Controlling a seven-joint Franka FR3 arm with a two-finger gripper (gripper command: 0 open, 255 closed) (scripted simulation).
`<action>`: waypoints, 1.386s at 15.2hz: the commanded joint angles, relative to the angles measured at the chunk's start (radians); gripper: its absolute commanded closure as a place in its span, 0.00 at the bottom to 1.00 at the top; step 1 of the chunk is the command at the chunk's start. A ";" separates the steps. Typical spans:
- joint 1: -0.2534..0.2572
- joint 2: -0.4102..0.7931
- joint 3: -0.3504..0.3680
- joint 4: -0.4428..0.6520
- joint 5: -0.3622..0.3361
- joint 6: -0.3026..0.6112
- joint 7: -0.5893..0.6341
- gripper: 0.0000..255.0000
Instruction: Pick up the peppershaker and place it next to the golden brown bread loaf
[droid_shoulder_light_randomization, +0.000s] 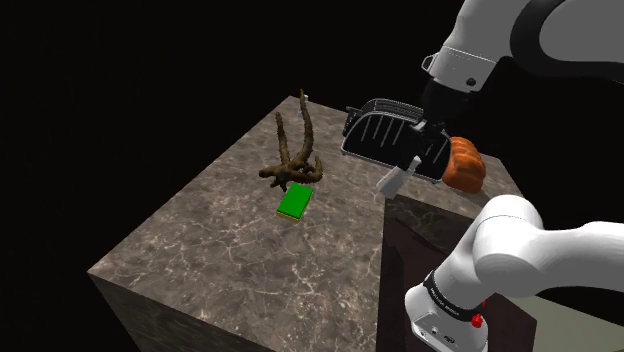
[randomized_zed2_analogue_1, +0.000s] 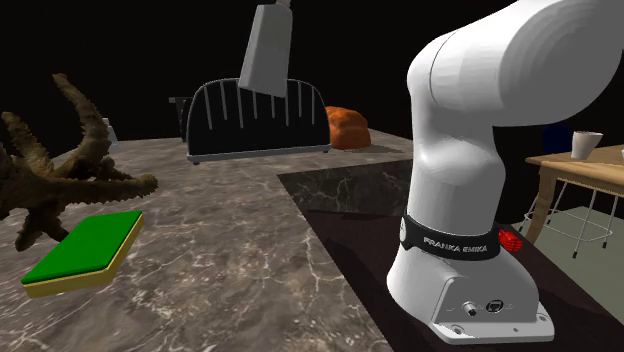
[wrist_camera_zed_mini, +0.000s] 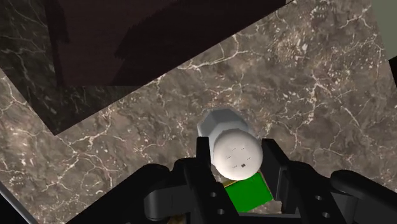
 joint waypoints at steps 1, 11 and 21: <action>-0.017 -0.029 -0.049 -0.008 -0.043 -0.024 -0.044 1.00; -0.111 -0.122 -0.307 0.001 -0.282 -0.123 -0.275 1.00; -0.154 -0.085 -0.569 0.124 -0.518 -0.158 -0.509 1.00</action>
